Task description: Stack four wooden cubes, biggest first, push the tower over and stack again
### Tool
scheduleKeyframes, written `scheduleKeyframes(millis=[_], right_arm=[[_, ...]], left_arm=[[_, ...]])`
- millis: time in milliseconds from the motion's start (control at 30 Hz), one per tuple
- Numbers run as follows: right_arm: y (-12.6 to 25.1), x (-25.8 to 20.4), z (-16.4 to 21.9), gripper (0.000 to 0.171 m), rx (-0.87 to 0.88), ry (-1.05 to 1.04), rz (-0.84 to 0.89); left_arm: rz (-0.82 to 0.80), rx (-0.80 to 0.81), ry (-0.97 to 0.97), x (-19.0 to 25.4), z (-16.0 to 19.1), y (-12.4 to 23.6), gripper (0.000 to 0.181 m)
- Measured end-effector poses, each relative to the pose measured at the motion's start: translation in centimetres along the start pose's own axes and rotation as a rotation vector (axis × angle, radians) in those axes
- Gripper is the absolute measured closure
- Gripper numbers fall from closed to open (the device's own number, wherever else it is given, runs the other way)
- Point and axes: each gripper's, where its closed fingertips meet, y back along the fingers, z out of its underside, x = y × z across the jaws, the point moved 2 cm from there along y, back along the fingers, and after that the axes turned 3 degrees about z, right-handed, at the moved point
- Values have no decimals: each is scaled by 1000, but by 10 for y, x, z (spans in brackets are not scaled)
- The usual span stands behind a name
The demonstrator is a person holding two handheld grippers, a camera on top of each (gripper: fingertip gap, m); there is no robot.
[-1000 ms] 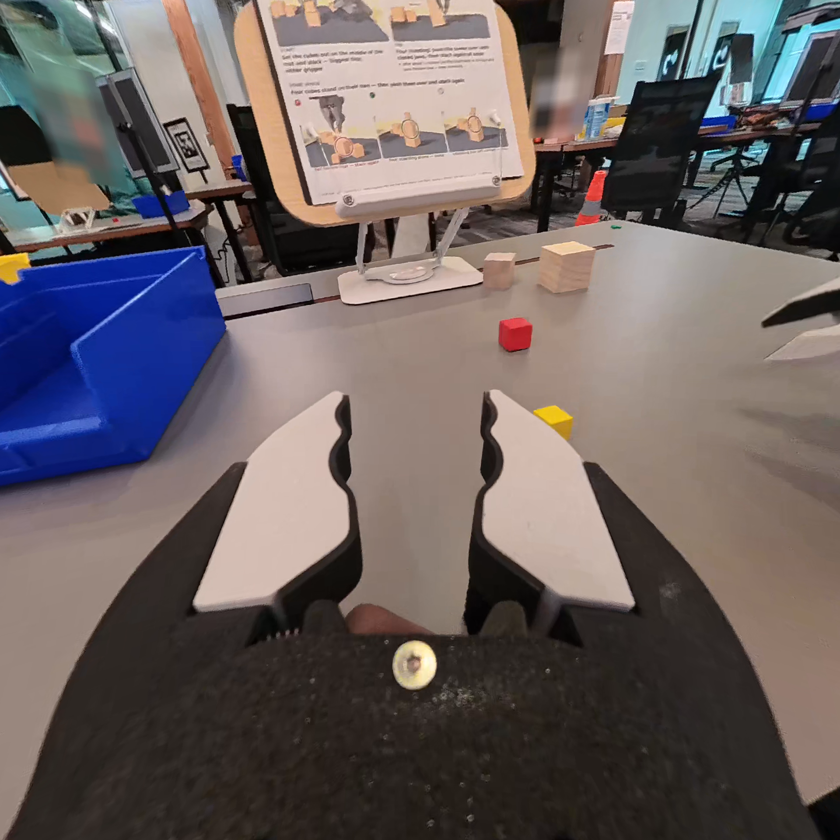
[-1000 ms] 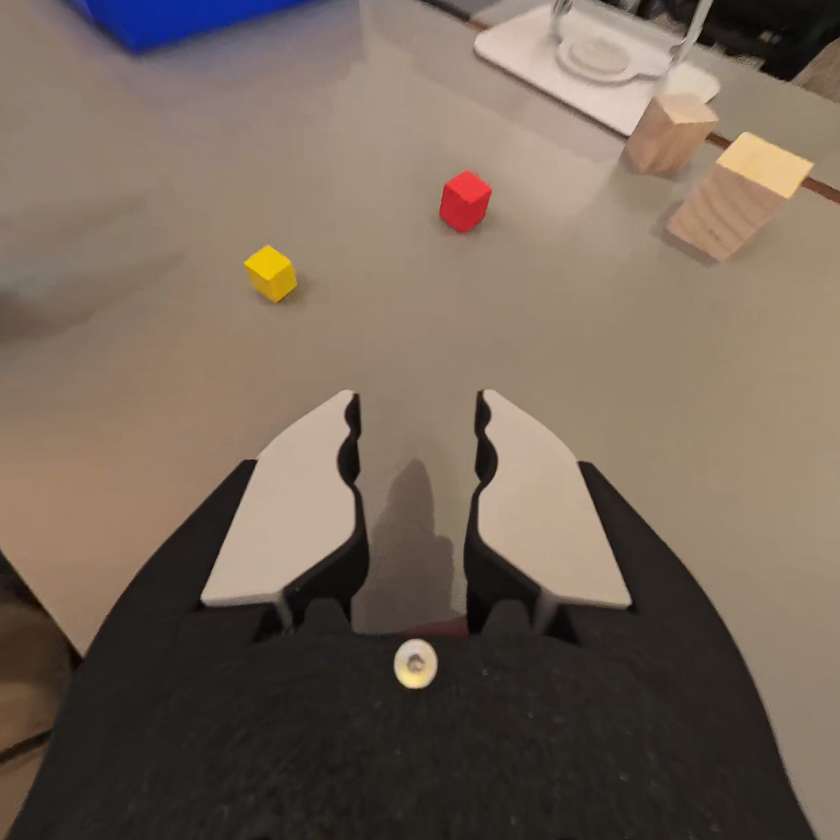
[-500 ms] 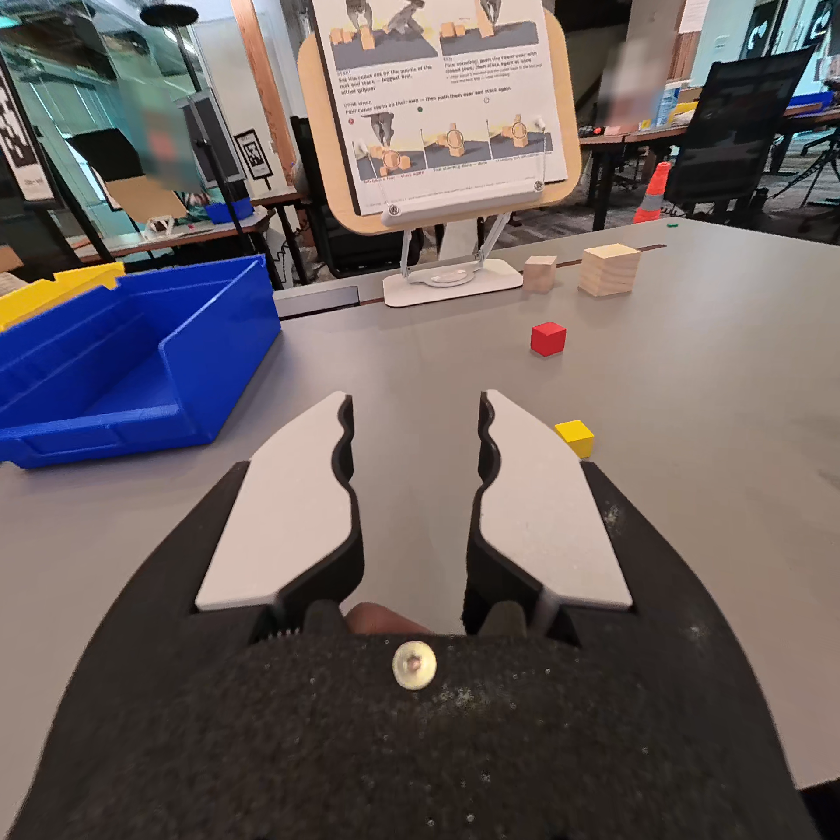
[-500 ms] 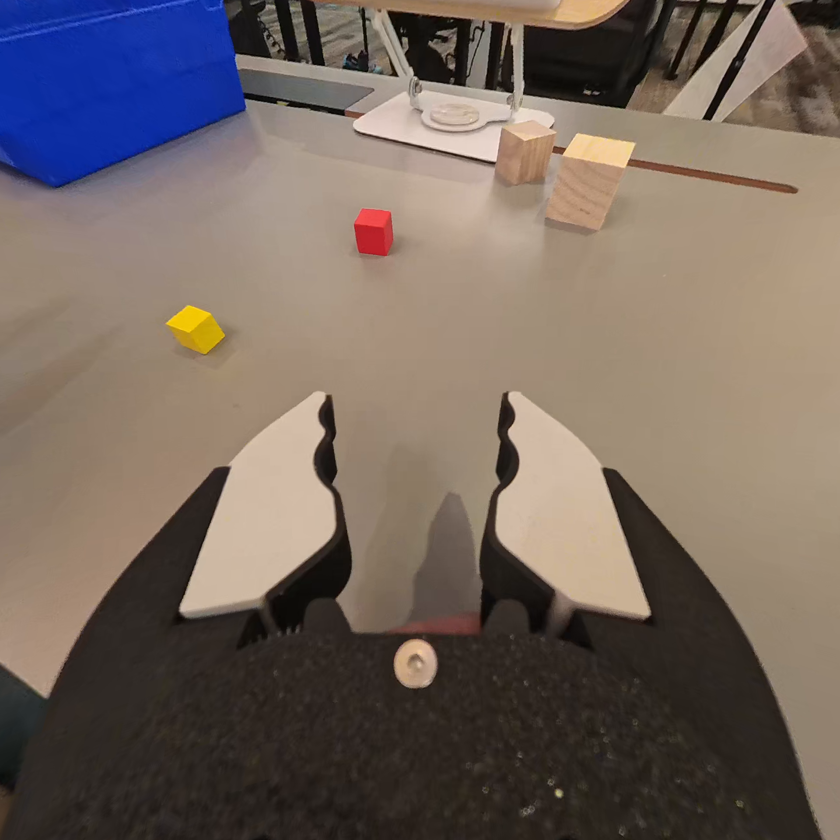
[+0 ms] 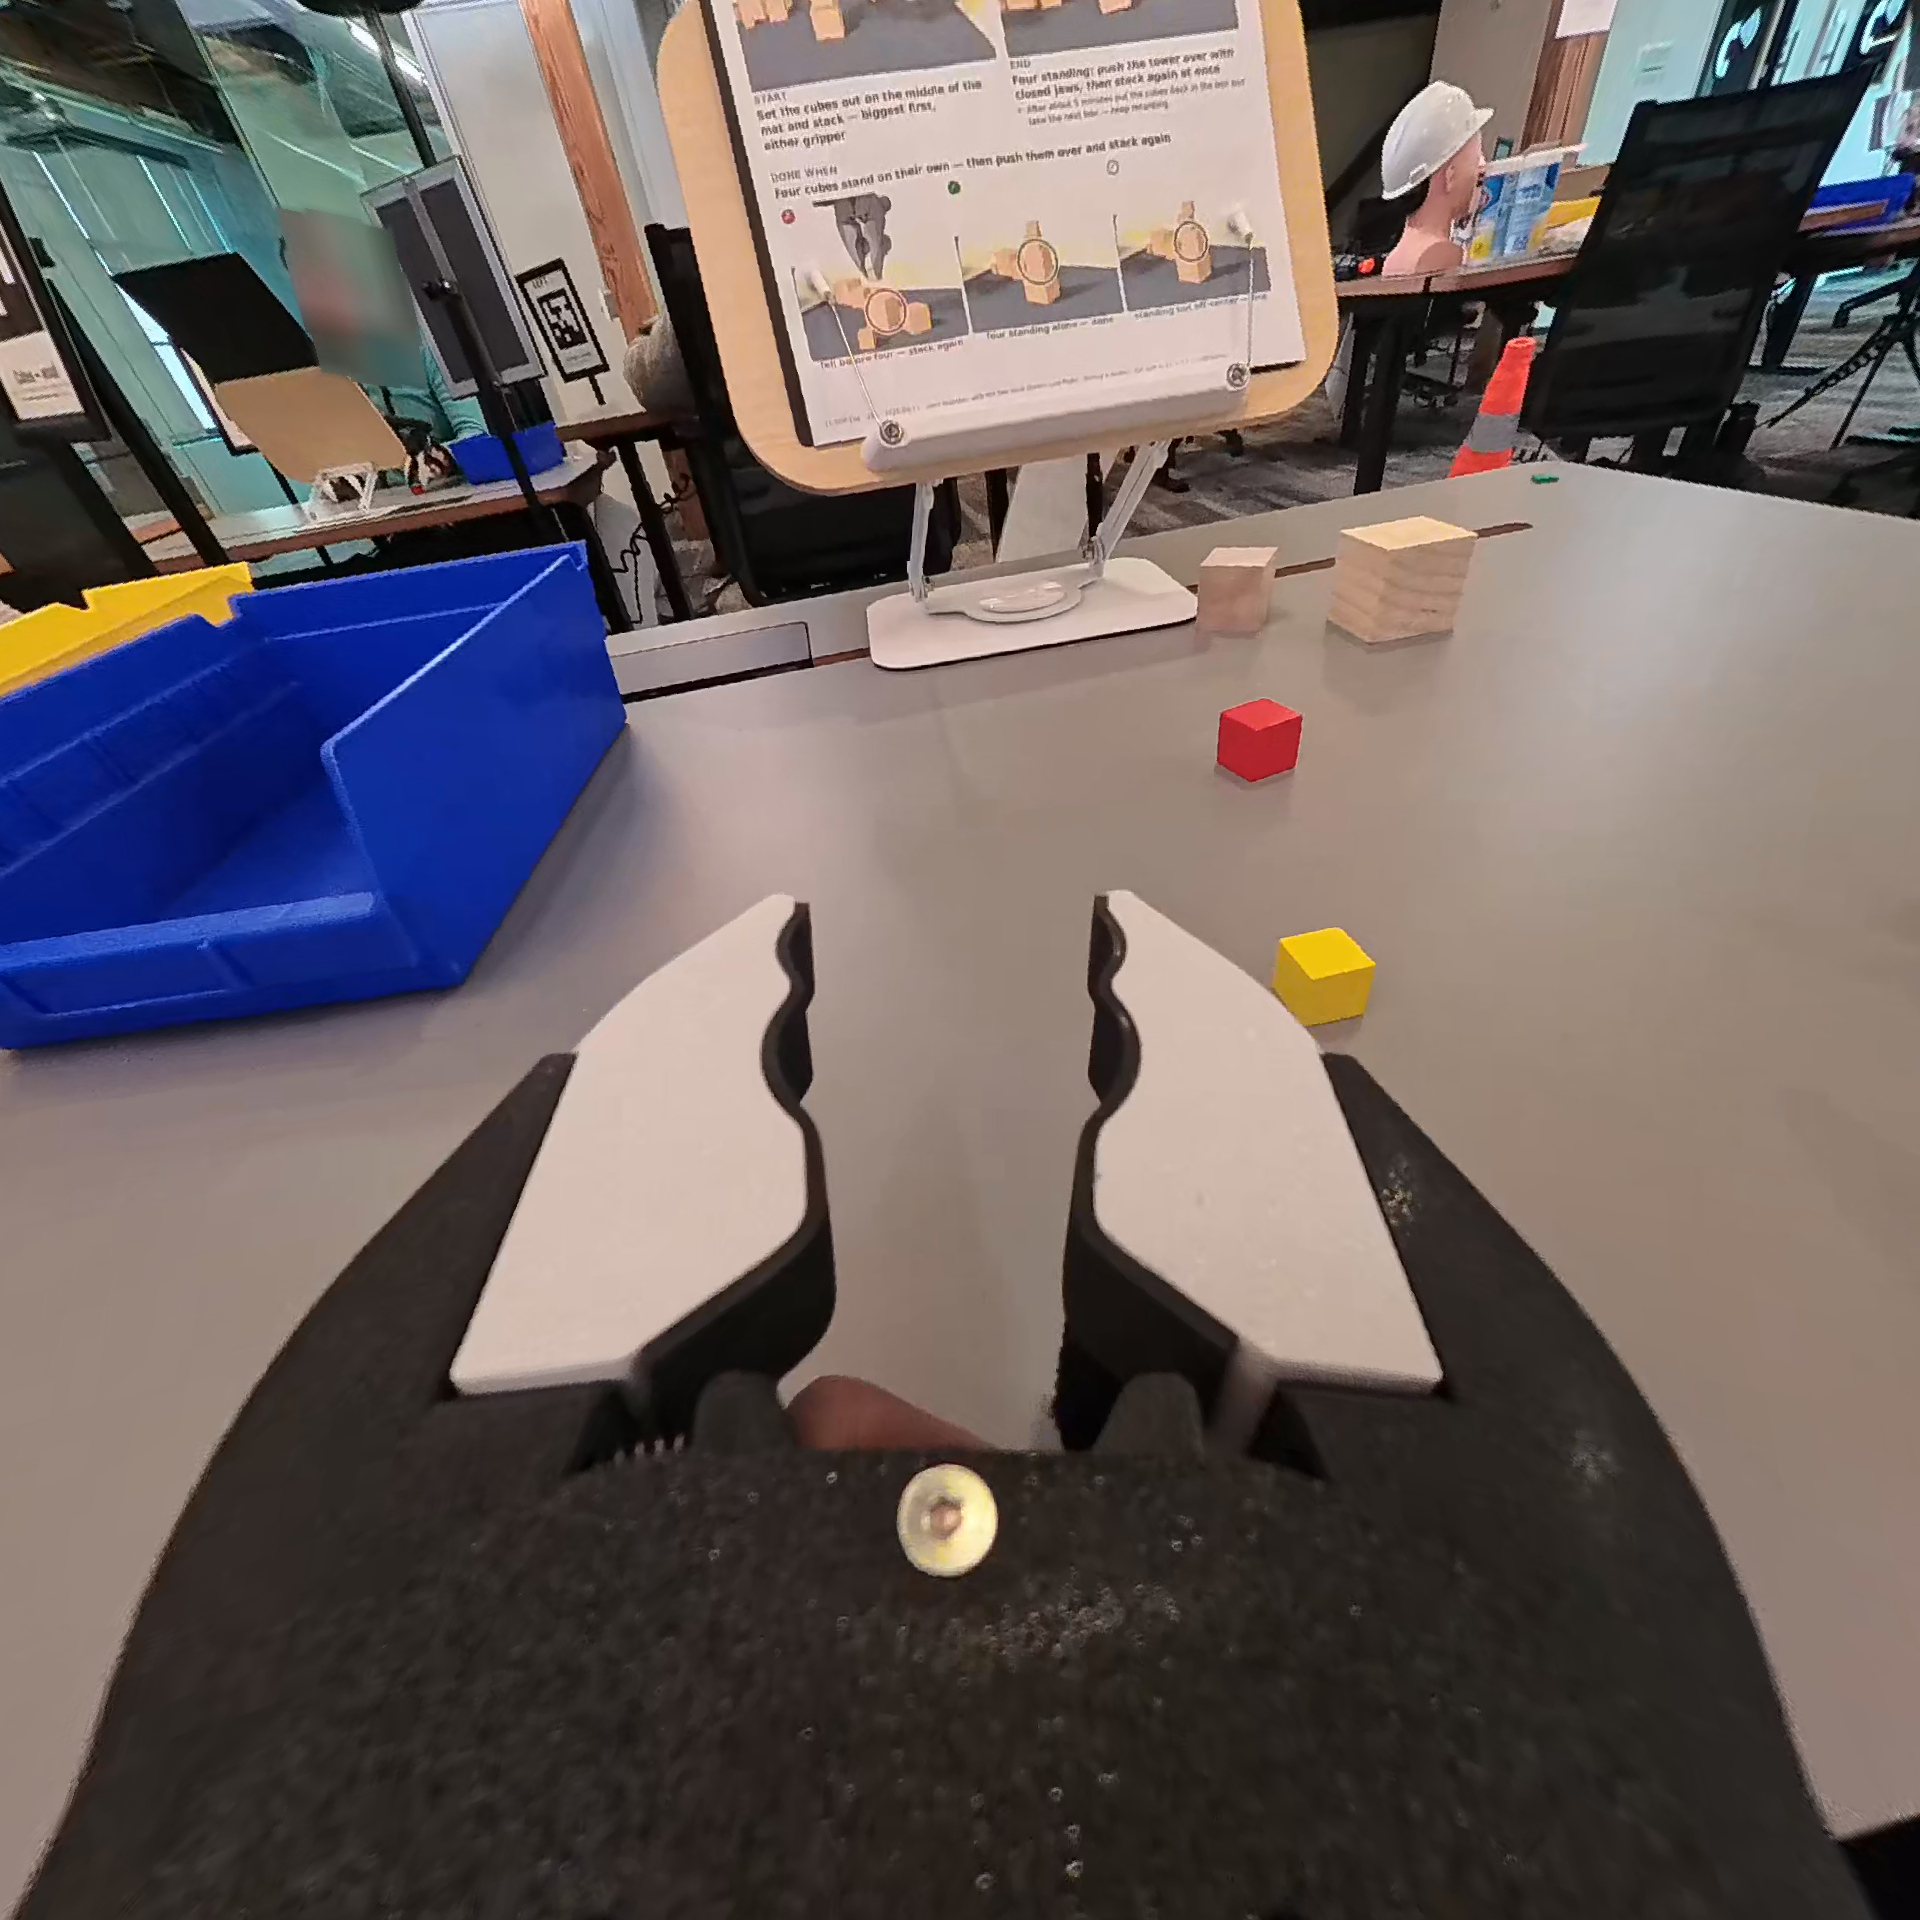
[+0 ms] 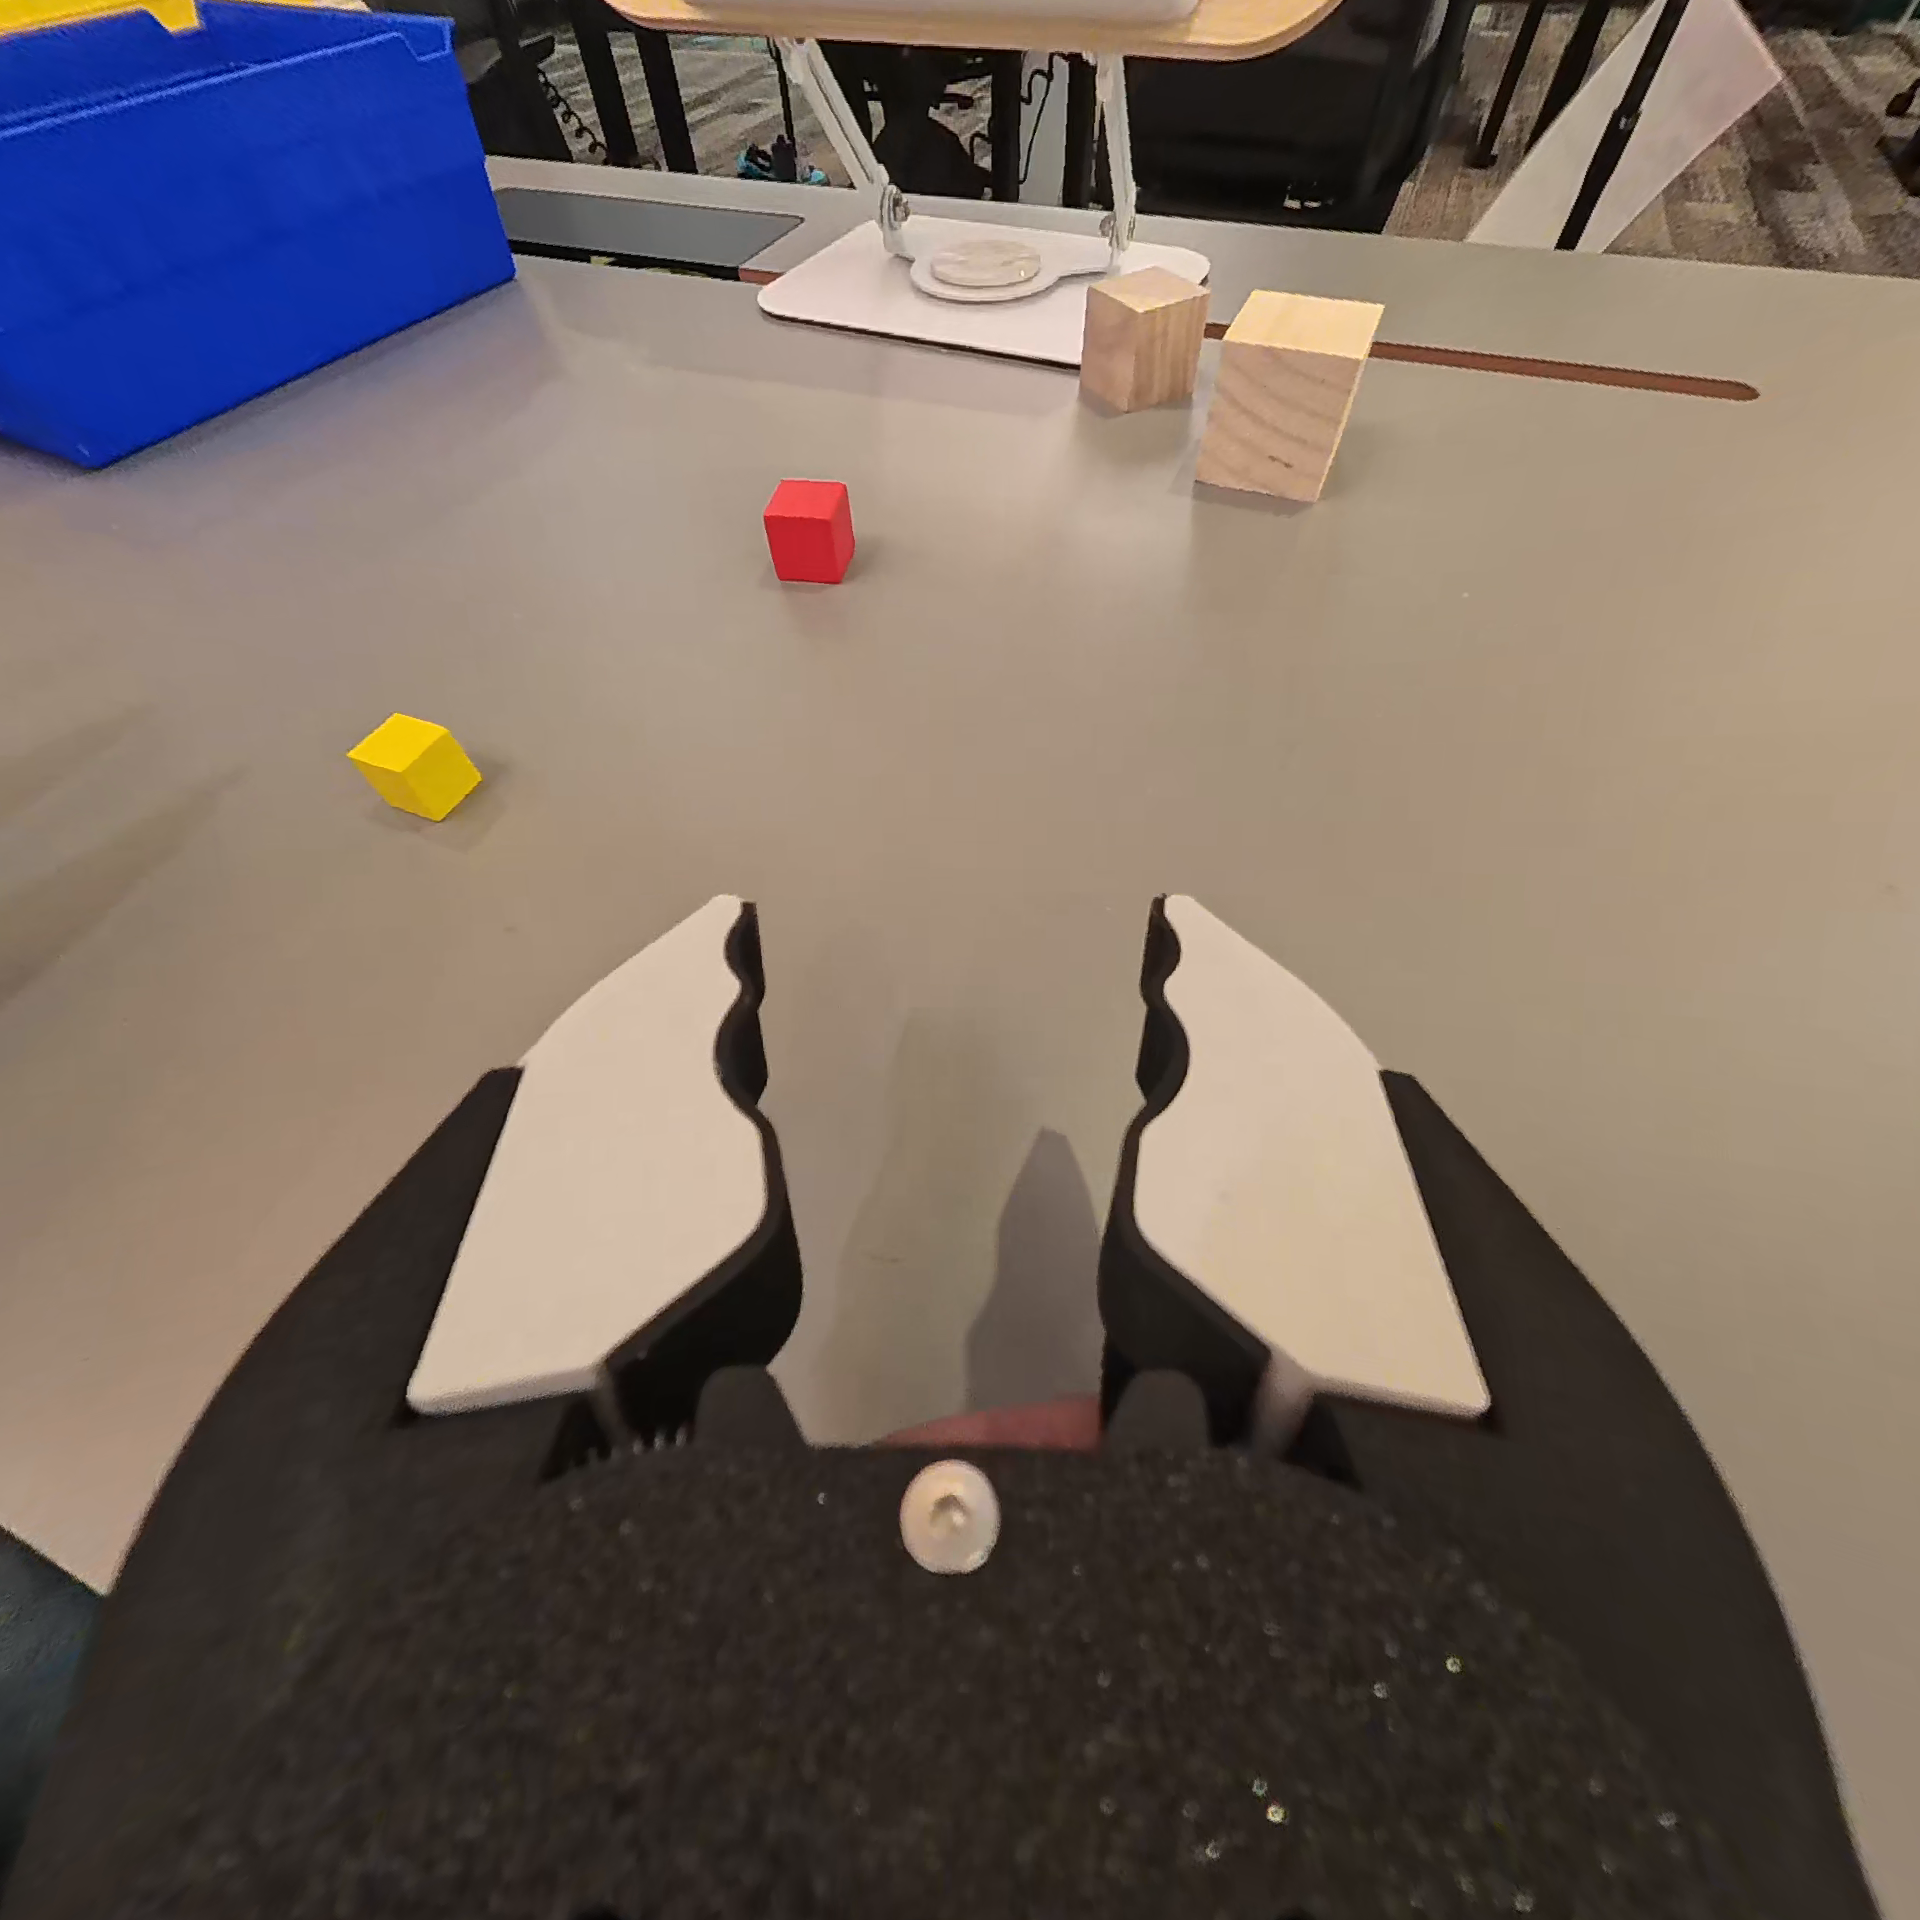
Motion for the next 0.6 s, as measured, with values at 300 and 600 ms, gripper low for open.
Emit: scheduleKeyframes(millis=[300, 600], right_arm=[[-30, 14, -43, 102, -63, 254, -81], [-185, 83, -120, 97, -461, 992, -253]], left_arm=[[34, -16, 19, 5, 1, -1, 131], [92, -4, -65, 21, -1, -12, 131]])
